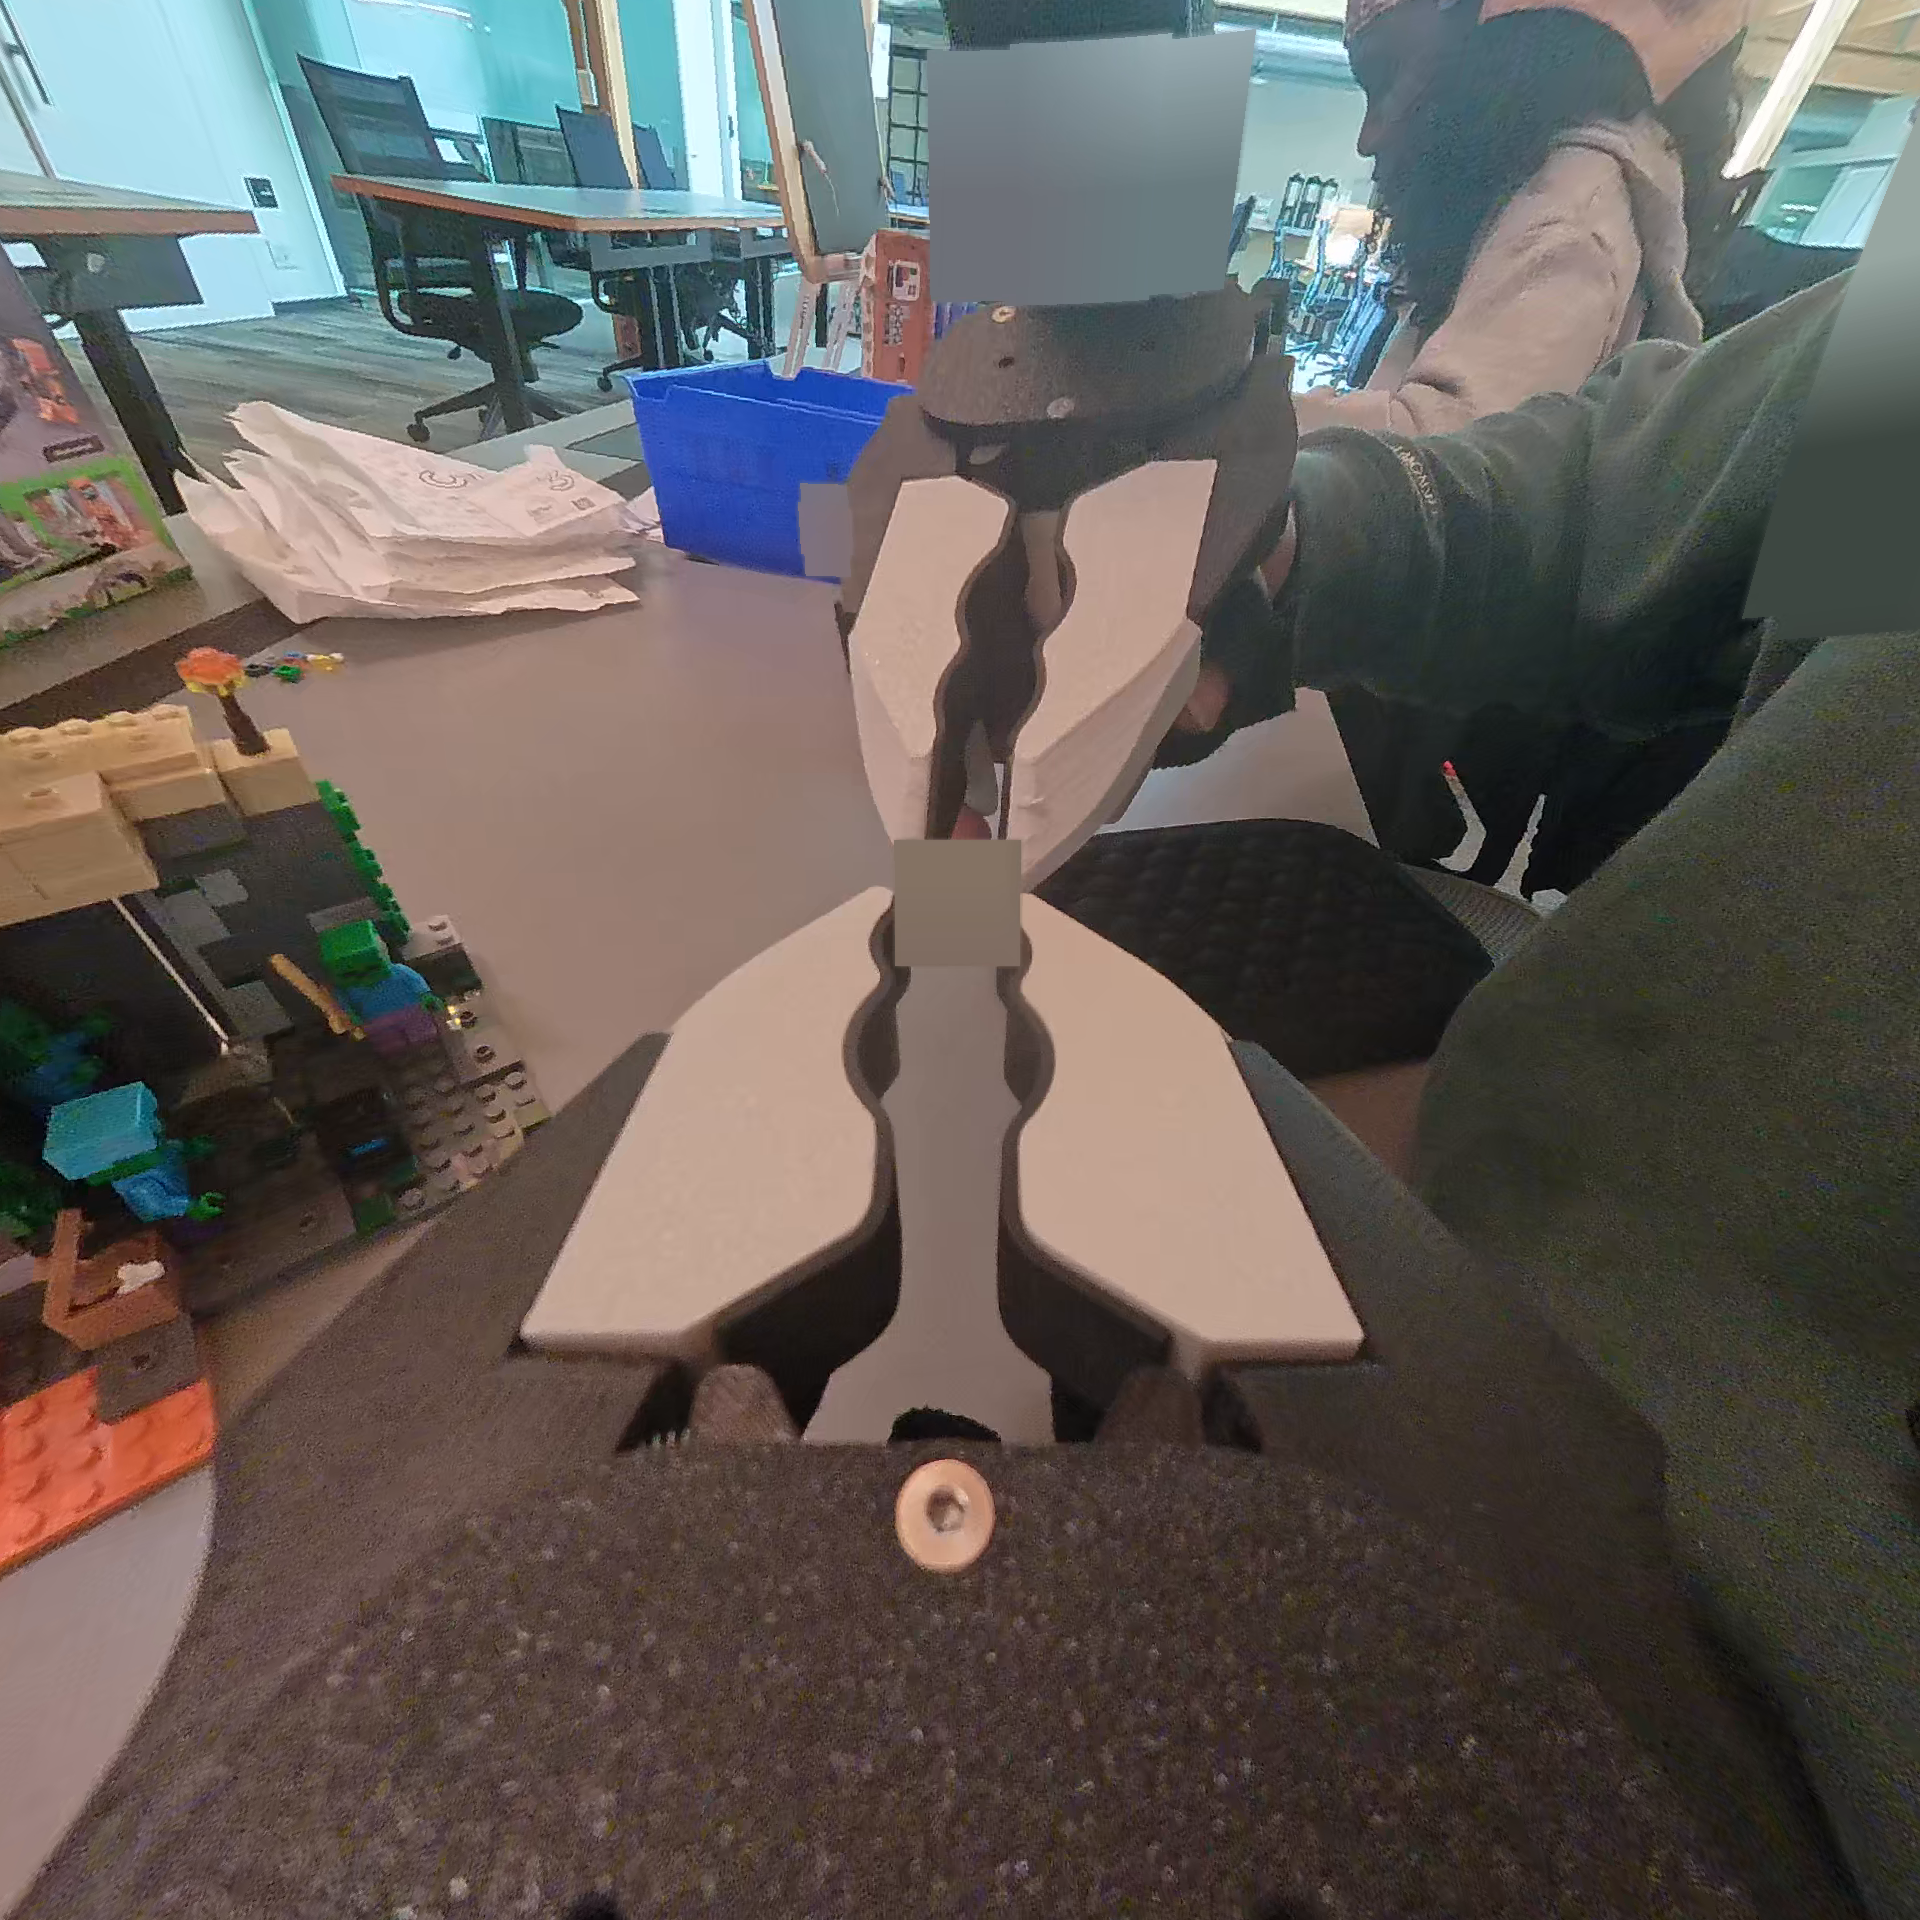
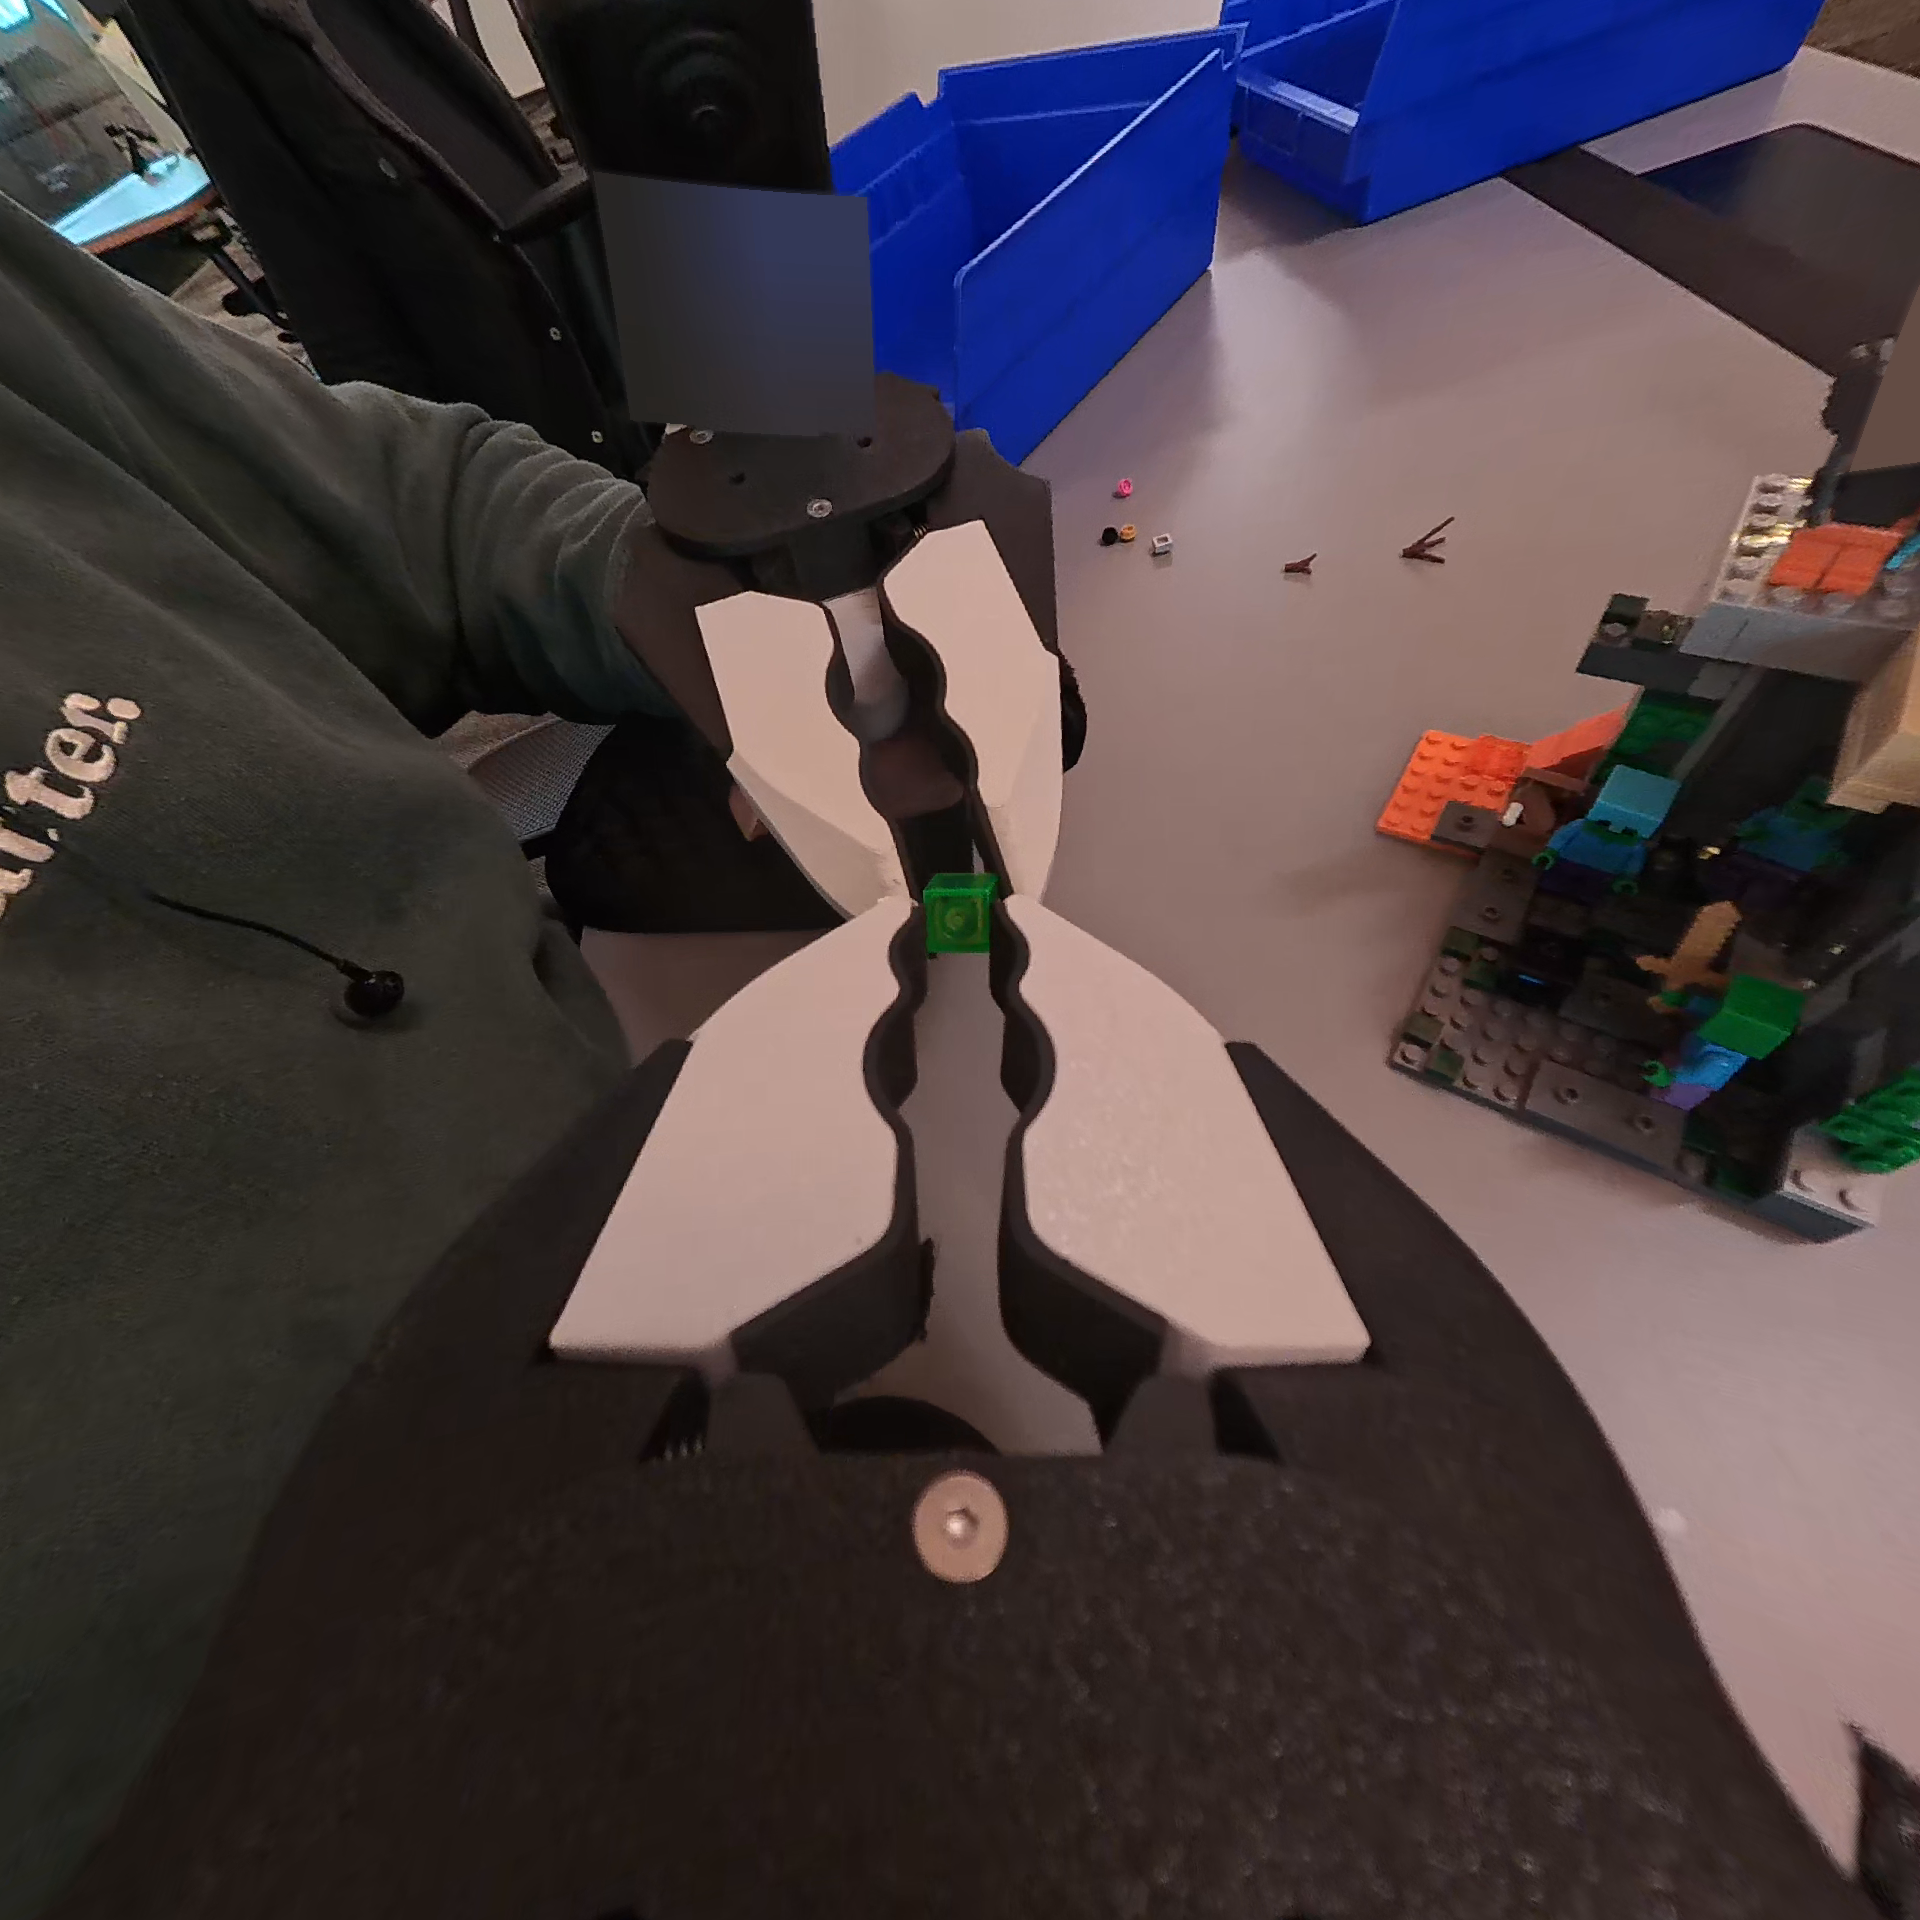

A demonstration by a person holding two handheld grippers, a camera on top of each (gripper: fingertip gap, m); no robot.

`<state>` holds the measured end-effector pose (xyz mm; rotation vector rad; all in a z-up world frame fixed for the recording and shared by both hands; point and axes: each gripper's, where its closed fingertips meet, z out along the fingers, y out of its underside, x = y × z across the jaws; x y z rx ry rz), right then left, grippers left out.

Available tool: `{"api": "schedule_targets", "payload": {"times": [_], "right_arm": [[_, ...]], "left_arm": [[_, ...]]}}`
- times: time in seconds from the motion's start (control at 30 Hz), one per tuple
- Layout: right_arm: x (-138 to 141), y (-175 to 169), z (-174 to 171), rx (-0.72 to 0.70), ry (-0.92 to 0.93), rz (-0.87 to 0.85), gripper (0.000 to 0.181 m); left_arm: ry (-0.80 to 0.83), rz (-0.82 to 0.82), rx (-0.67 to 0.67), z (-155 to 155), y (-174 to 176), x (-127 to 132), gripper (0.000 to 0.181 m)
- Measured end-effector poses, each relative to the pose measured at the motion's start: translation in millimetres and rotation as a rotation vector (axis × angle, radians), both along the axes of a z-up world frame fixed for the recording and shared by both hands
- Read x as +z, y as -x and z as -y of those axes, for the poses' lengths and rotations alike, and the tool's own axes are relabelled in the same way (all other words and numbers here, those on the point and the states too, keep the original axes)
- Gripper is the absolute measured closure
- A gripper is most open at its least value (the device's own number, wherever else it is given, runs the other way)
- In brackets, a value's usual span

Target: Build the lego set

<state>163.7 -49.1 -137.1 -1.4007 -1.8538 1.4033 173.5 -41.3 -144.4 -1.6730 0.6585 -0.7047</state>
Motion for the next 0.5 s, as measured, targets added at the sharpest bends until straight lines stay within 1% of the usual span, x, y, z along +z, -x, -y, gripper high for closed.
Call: {"api": "schedule_targets", "payload": {"times": [0.13, 0.23, 0.33, 0.4, 0.5], "right_arm": [[-1.3, 1.9, -5.1, -0.005, -0.023, -0.010, 0.170], [-1.1, 2.9, -19.4, -0.027, -0.060, -0.005, 0.170], [-7.2, 3.0, -45.4, -0.057, -0.140, 0.050, 0.170], [-15.2, 4.1, -67.8, -0.071, -0.236, 0.102, 0.170], [-30.0, 10.3, -94.2, -0.045, -0.351, 0.204, 0.170]], "left_arm": [[-0.002, -0.019, 0.020, -3.4, 4.4, -2.0, 0.165], [-0.004, -0.029, 0.065, -8.8, 15.4, -2.4, 0.166], [-0.011, -0.045, 0.129, -16.0, 31.2, -2.8, 0.168], [-0.019, -0.066, 0.172, -20.6, 42.4, -4.2, 0.170], [-0.037, -0.116, 0.239, -27.3, 58.9, -8.6, 0.172]]}}
